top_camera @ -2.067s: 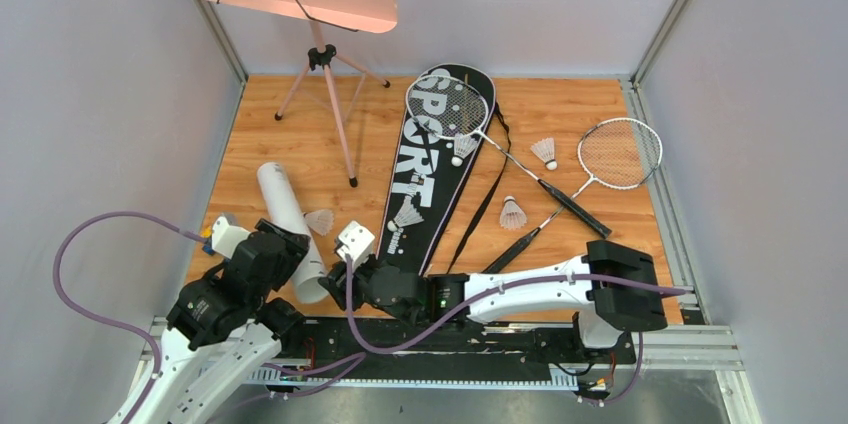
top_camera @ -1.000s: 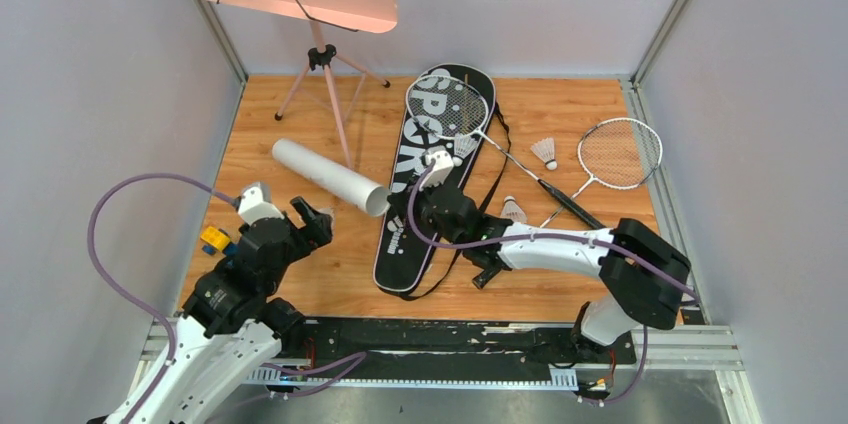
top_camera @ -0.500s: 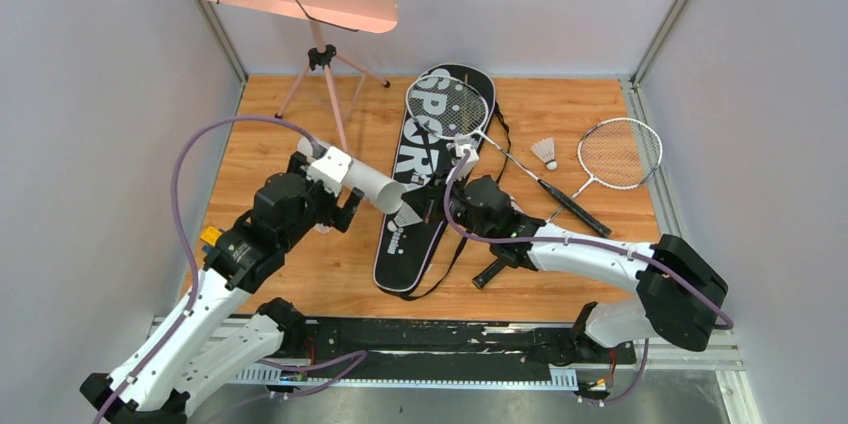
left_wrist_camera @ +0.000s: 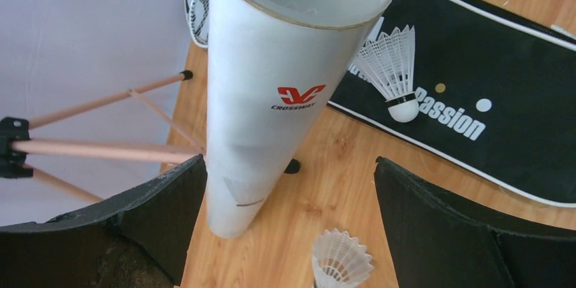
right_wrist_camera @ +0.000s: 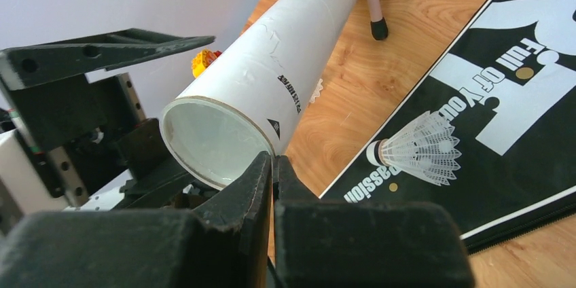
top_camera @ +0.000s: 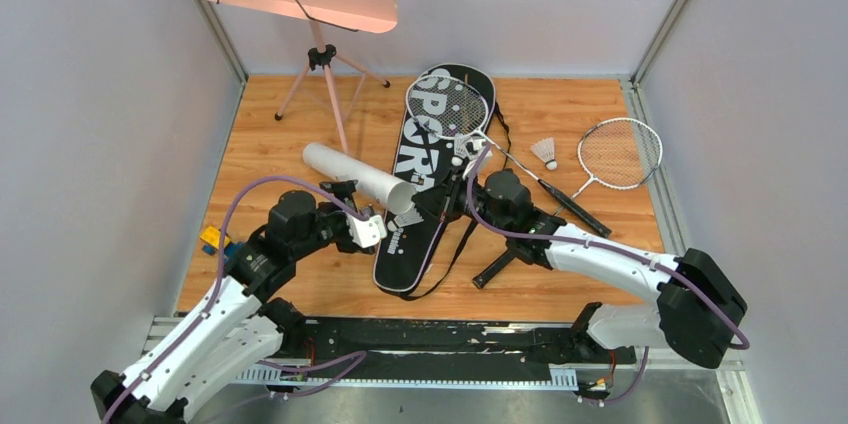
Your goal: Pack up the badminton gear
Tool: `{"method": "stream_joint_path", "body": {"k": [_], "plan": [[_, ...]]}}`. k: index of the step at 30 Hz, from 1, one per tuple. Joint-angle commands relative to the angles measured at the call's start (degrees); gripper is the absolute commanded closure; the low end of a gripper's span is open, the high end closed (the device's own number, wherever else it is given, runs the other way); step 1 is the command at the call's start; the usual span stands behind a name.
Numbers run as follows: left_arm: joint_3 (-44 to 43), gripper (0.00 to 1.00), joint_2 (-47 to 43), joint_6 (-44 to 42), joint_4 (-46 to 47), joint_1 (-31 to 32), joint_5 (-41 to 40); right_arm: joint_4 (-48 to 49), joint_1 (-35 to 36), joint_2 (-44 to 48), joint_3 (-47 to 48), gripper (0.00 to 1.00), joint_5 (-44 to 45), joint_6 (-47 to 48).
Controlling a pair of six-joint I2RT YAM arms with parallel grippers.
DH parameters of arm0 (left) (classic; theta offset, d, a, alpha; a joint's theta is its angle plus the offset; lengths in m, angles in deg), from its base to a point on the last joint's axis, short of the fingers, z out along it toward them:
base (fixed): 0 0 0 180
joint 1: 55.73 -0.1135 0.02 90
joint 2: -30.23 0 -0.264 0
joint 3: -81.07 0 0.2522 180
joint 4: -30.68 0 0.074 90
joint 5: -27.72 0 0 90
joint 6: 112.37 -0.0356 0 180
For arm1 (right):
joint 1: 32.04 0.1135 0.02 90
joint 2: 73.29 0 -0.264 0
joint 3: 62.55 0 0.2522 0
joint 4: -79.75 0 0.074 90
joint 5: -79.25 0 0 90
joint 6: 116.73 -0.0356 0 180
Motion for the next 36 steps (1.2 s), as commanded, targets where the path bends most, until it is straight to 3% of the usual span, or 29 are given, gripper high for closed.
{"method": "stream_joint_path", "body": {"k": [1,5,8,11,16,21,25,29,36], "plan": [[0.5,0.0,3.0,-7.2,8.9,0.1,1.9,-0.1,-0.9,2.3,0.4,1.0,-4.6,-1.6],[0.8,0.01,9.2,-9.1,12.5,-1.0,1.0,0.1,-1.3,2.6,-0.2,1.0,-5.9,-1.4],[3.0,0.04,10.2,-7.7,18.3,-5.8,7.0,0.2,-1.3,1.4,0.3,1.0,-7.8,-1.4],[1.6,0.06,11.5,-9.4,16.7,-7.9,9.6,-0.3,-1.3,0.7,0.7,1.0,-9.2,-1.5],[1.5,0.17,12.6,-10.3,16.1,-8.0,8.7,-1.8,-1.3,0.1,2.3,1.0,-11.8,-1.7],[0.2,0.3,8.2,-9.3,12.6,-8.0,10.1,-4.1,-1.3,1.1,3.7,1.0,-12.4,-1.2],[-2.6,0.42,5.2,-2.9,8.8,-7.9,8.2,-4.1,-1.5,2.1,3.8,1.0,-12.3,-2.2],[-2.6,0.45,2.3,2.6,7.6,-7.5,8.4,-4.5,-1.8,3.0,5.1,1.0,-13.5,-3.2],[-3.5,0.54,0.6,4.7,6.0,-7.2,-2.7,-5.2,-2.9,5.1,6.1,1.0,-14.4,-5.7]]}}
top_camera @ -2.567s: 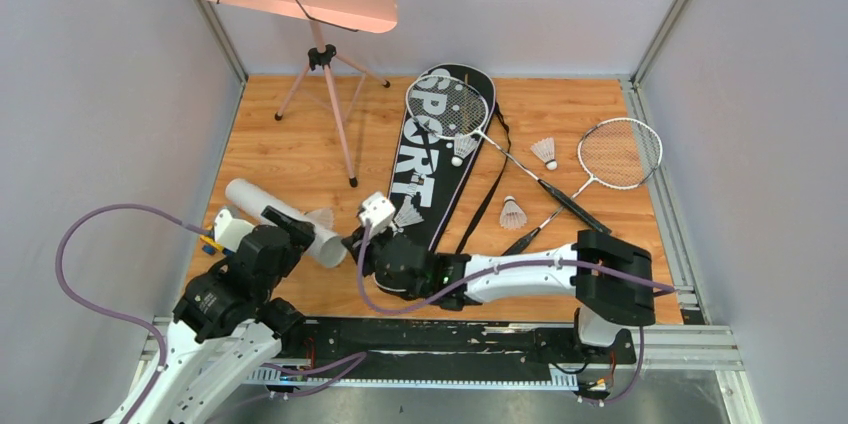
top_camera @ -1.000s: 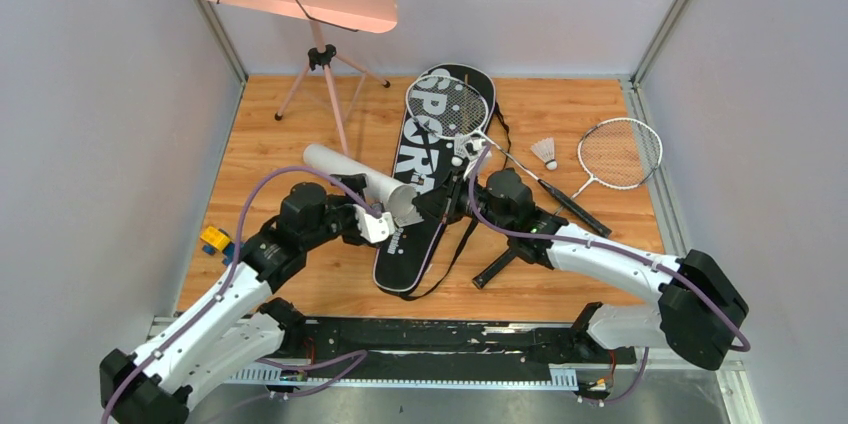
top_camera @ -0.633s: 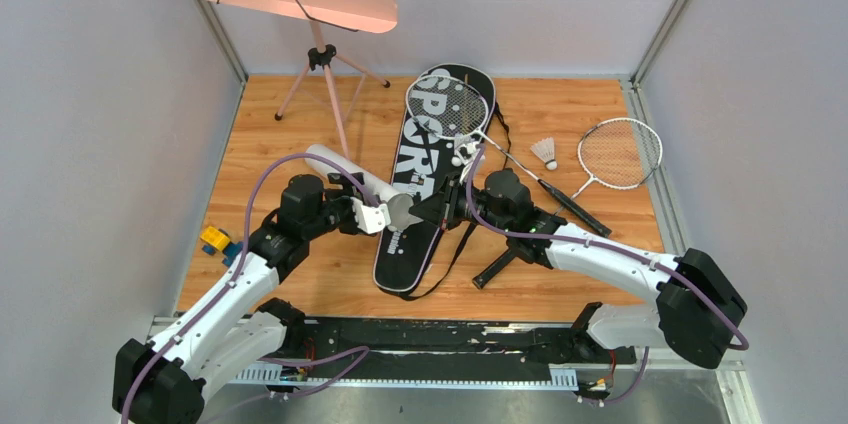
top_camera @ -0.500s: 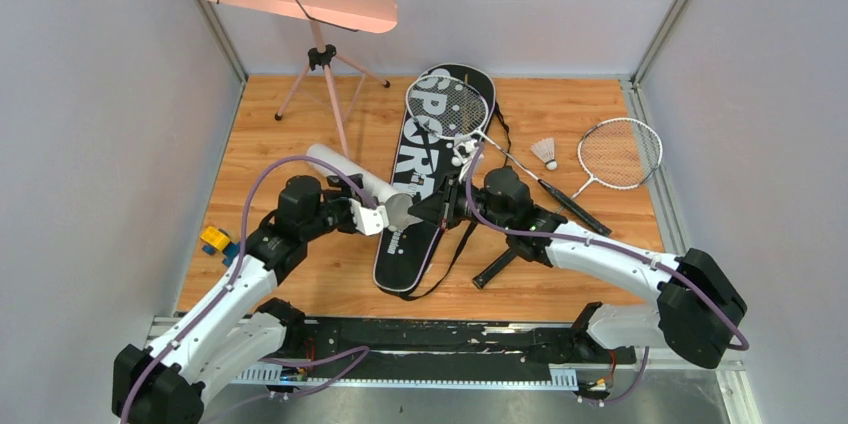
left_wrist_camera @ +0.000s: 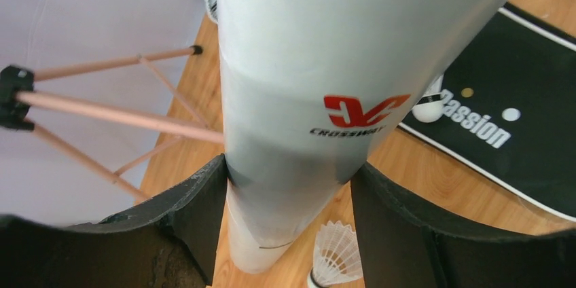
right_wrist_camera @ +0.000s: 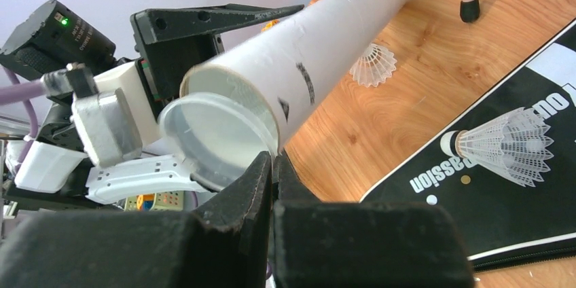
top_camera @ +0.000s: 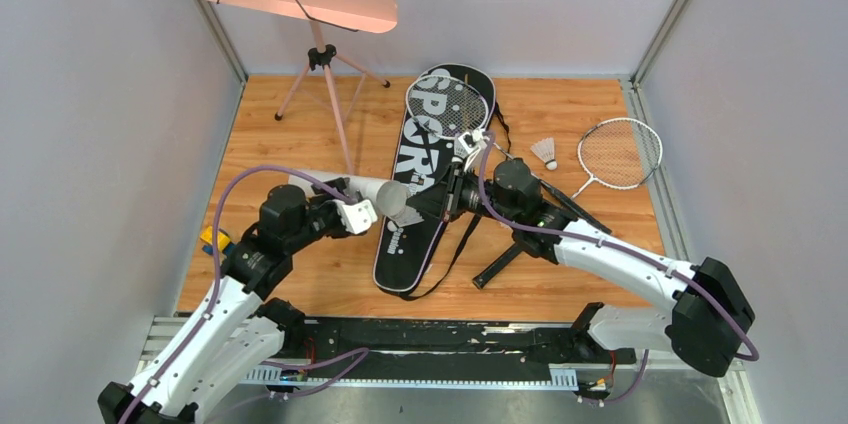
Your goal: Pack up the badminton gear
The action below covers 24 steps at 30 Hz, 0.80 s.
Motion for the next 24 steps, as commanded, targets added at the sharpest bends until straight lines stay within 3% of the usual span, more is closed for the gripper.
{"method": "stream_joint_path", "body": {"k": [1,11,16,20,24], "plan": [[-3.8,0.54,-1.1,3.1,2.5,0.0,-7.7,-0.7,-0.9,2.5,2.2,1.0,-0.7,-2.4],[-3.5,0.53,-0.1,4.7,2.1,0.0,-14.1,-3.1,-1.7,5.8,0.6,1.0,3.0,-4.1],[-5.2,0.52,-2.9,8.5,1.4,0.0,-15.8,-15.4,-1.8,9.1,-2.1,1.0,15.5,-8.1],[-4.6,0.52,-8.8,13.9,1.4,0.0,-15.7,-21.4,-2.6,11.2,-10.0,1.0,24.0,-12.7],[-3.5,0.52,-12.5,14.7,1.9,0.0,-16.1,-27.6,-3.8,11.9,-10.9,1.0,26.2,-13.9]]}}
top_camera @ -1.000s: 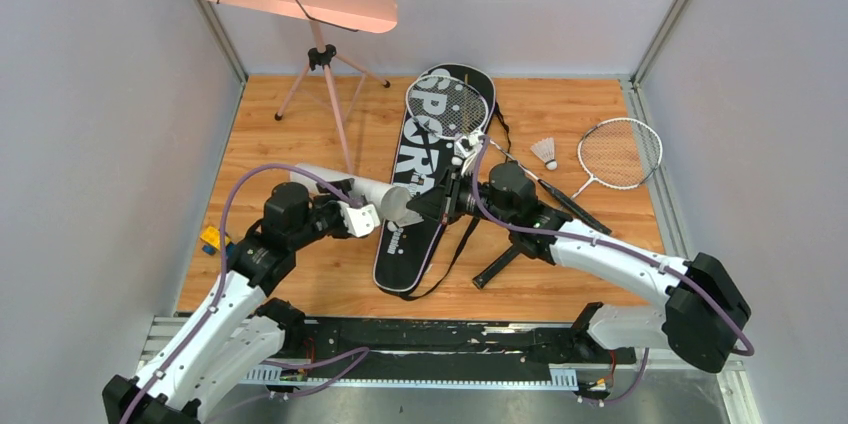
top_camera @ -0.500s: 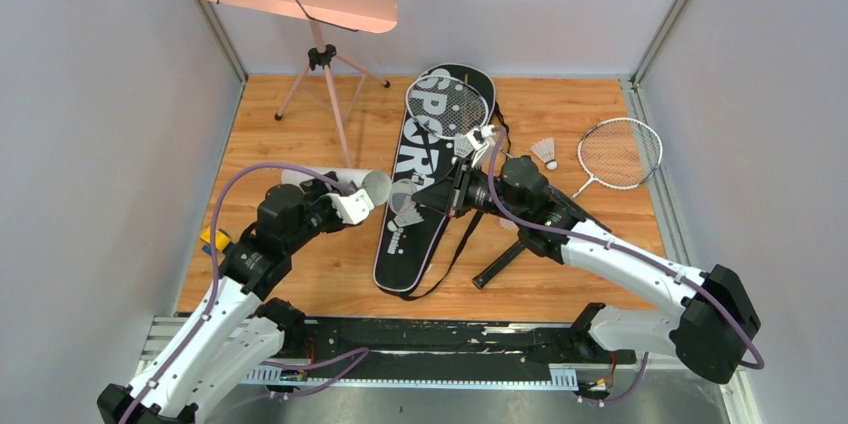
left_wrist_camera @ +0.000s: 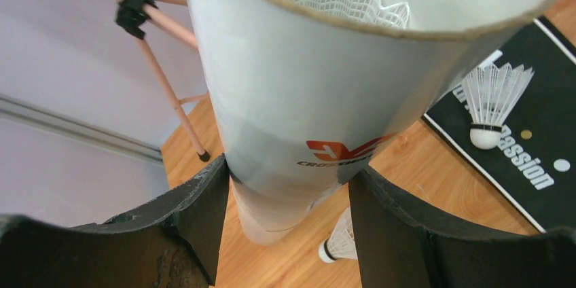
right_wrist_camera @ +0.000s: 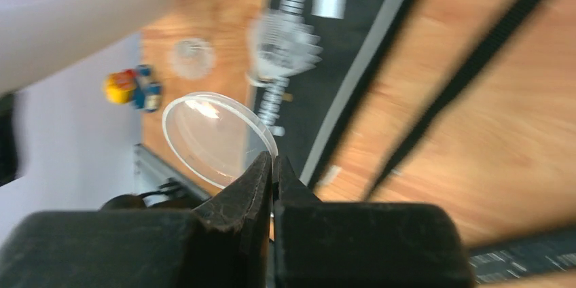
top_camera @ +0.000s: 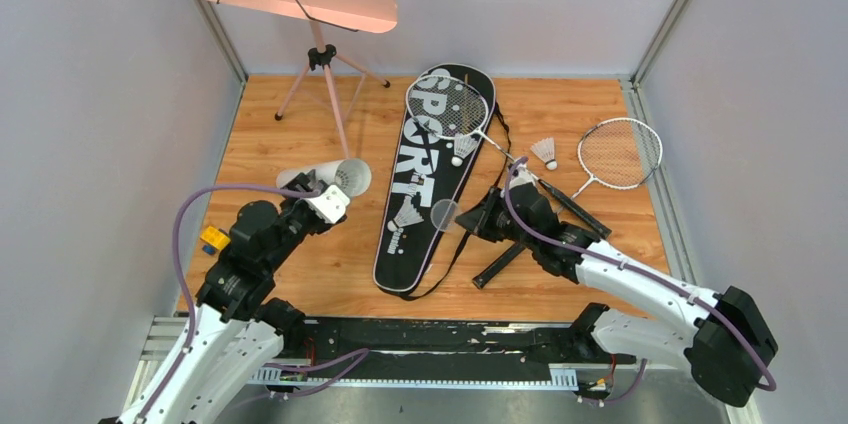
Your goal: Pack up the badminton gear
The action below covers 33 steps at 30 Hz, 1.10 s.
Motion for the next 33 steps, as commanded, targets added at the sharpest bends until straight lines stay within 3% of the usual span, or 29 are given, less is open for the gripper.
{"method": "stream_joint_path", "body": {"k": [1,4,8,11,16,21,29,33], "plan": [[-1.1,0.53,-4.8,3.3,3.8,0.0,-2.5,-12.0,-1.1,2.2,-0.8,1.0,9.5,-6.0],[-1.8,0.52,-5.6,2.6,3.8,0.0,-5.0,-27.7,-1.4,4.6,2.3,1.0,17.9,-19.2],[-2.6,0.51,-6.6,1.5,4.2,0.0,-1.6,-47.5,-1.8,6.3,7.3,1.0,23.7,-33.3],[-3.3,0.51,-6.6,2.0,3.9,-0.1,-1.7,-54.2,-3.7,5.8,9.2,1.0,26.3,-34.6],[-3.0,0.5,-7.2,4.7,5.1,0.0,-2.9,-68.1,-13.9,2.0,10.9,1.0,25.9,-40.1],[-2.8,0.49,-8.1,4.4,4.8,0.0,-3.2,-73.7,-18.5,2.6,8.5,1.0,24.1,-44.3],[-1.9,0.48,-9.4,3.9,3.8,0.0,-7.4,-73.0,-20.3,0.4,2.8,1.0,21.9,-49.2],[-1.7,0.48,-10.3,3.8,2.9,0.0,-8.4,-71.4,-20.5,-1.1,2.4,1.0,19.6,-47.2]]}}
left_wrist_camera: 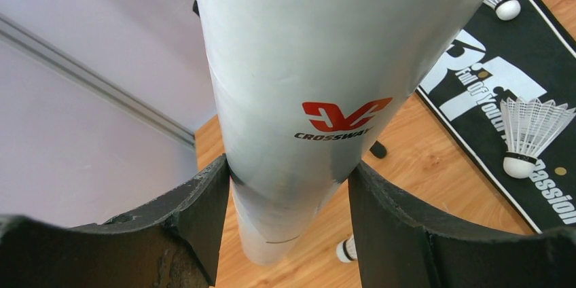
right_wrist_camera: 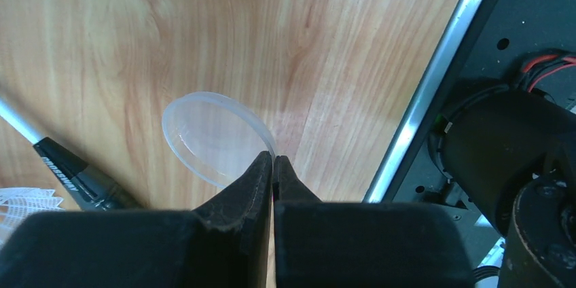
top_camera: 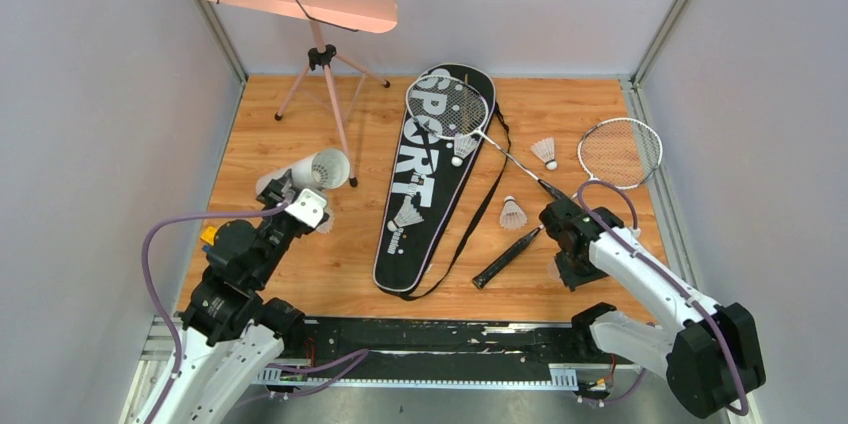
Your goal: Pack up the badminton gear
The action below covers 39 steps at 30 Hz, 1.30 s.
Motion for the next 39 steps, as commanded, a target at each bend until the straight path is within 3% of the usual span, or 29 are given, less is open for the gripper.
{"method": "stream_joint_path", "body": {"k": [1,6,11,14,17,21,24,27,32,39], "plan": [[-1.5,0.48,-1.5,-0.2,2.6,-0.1,-2.0,-0.3,-0.3,-1.0,0.2,0.97,-2.5,-1.2],[-1.6,0.48,-2.5,0.1,1.6,-0.1,-1.9,-0.1,-0.3,1.1,1.9,0.74,-1.9,1.4],[-1.8,0.47,-2.6,0.4,1.1,-0.1,-1.8,0.6,-0.3,6.1,3.1,0.66,-1.4,3.4],[-1.7,0.47,-2.9,0.9,1.3,-0.1,-1.8,6.0,-0.2,7.9,5.0,0.66,-1.8,11.1],[-2.2,0.47,-2.9,1.5,1.1,-0.1,-2.3,18.3,0.8,9.6,5.6,0.67,-4.3,27.4],[-4.1,0.48,-3.9,2.2,0.2,-0.1,-3.0,33.4,2.9,12.5,4.6,0.66,-8.2,41.8],[-5.4,0.48,-5.0,2.7,-0.7,-0.1,-3.8,52.1,3.1,15.0,0.1,0.6,-21.4,53.9],[-7.0,0.49,-6.3,3.3,-2.0,-0.1,-4.0,69.8,3.6,15.3,-5.1,0.56,-30.3,55.4],[-9.1,0.48,-7.3,4.3,-4.4,-0.1,-2.0,87.5,6.9,3.2,-3.5,0.51,-38.1,56.9],[-14.8,0.47,-7.1,6.3,-10.3,-0.1,2.0,91.7,22.2,-20.4,13.4,0.45,-32.0,58.3]]}}
